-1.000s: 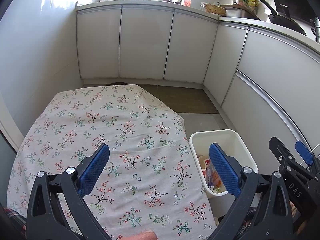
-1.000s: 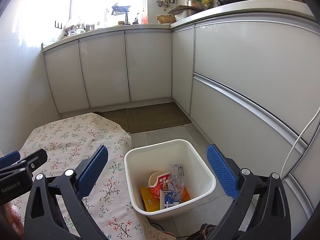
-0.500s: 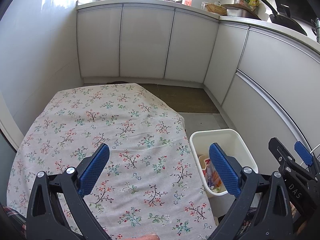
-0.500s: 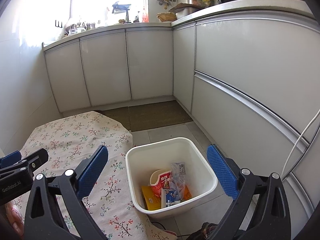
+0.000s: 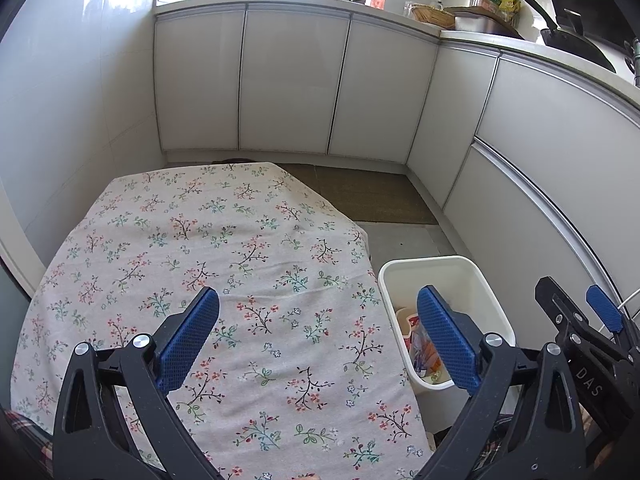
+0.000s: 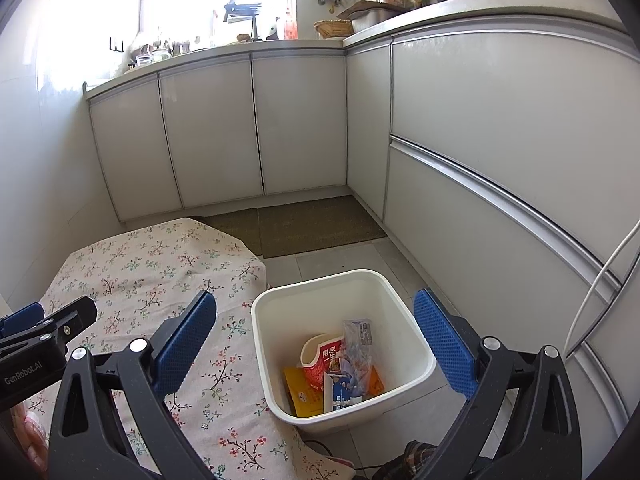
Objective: Collect trash
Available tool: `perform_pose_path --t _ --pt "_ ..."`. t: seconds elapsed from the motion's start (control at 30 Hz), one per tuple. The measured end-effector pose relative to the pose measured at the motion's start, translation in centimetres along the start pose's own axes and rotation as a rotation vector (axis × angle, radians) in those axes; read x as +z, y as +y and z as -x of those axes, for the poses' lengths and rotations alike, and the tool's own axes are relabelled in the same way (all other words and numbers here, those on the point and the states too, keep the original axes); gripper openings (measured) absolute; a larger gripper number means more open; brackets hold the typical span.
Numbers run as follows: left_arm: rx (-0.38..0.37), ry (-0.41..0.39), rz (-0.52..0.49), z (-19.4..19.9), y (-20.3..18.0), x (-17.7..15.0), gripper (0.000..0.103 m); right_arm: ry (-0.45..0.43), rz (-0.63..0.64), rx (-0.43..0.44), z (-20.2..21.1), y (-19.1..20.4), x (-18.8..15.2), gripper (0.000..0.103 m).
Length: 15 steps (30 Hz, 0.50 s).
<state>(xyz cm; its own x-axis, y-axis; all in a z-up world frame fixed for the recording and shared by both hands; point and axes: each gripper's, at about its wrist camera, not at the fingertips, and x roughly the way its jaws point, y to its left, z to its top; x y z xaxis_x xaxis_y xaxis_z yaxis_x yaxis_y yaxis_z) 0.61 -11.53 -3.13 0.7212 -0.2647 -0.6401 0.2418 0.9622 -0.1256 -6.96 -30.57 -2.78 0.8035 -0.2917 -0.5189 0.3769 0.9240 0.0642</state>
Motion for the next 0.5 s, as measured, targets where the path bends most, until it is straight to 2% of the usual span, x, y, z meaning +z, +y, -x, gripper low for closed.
perform_pose_path --t 0.13,0.27,0.5 --pt "-0.013 -0.001 -0.002 -0.04 0.06 -0.1 0.089 0.004 -0.003 0.002 -0.05 -0.01 -0.03 0.096" --pt "-0.028 -0.007 -0.022 0.07 -0.29 -0.22 0.079 0.019 -0.015 0.009 -0.3 -0.07 -0.08 0.096" --pt "-0.06 -0.001 -0.026 -0.06 -0.47 -0.29 0.074 0.026 -0.019 0.01 -0.43 -0.1 -0.17 0.096"
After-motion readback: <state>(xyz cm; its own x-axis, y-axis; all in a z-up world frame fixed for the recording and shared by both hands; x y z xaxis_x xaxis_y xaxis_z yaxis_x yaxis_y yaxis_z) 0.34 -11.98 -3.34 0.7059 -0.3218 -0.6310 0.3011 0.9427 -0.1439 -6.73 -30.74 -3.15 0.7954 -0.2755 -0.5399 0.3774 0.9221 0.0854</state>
